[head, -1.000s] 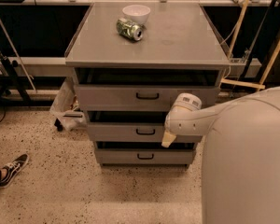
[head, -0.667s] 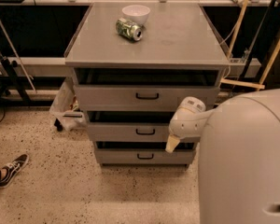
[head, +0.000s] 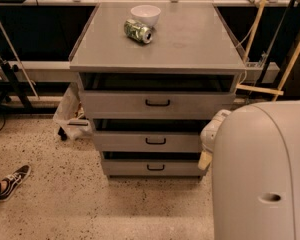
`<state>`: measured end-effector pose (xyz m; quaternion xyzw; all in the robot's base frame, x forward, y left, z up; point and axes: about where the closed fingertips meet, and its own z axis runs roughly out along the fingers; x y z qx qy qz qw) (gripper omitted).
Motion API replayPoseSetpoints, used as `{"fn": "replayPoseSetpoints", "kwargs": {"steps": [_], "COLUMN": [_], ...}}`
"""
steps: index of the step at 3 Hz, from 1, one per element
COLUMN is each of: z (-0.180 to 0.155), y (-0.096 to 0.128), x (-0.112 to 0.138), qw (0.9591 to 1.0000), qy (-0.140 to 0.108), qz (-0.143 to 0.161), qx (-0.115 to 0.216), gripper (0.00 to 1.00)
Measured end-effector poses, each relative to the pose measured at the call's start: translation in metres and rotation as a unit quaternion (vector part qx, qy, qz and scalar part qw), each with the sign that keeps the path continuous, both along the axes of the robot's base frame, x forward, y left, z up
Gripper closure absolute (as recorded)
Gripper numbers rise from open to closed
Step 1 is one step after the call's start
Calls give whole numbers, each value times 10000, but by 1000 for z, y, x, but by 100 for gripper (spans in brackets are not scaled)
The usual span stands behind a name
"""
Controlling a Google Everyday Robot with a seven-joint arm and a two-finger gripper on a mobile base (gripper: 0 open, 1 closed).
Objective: Open middle drawer
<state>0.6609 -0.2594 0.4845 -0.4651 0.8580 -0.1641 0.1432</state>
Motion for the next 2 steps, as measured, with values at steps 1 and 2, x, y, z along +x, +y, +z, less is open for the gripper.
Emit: {"fn": "replayPoseSetpoints", "kwargs": {"steps": [1,2], "z": [7,-3], "y": [-11,5], "x": [43,66], "qw": [9990,9982], "qy": [-235,-263], "qz": [172,359], "qx": [-328,-389], "gripper": [0,0]}}
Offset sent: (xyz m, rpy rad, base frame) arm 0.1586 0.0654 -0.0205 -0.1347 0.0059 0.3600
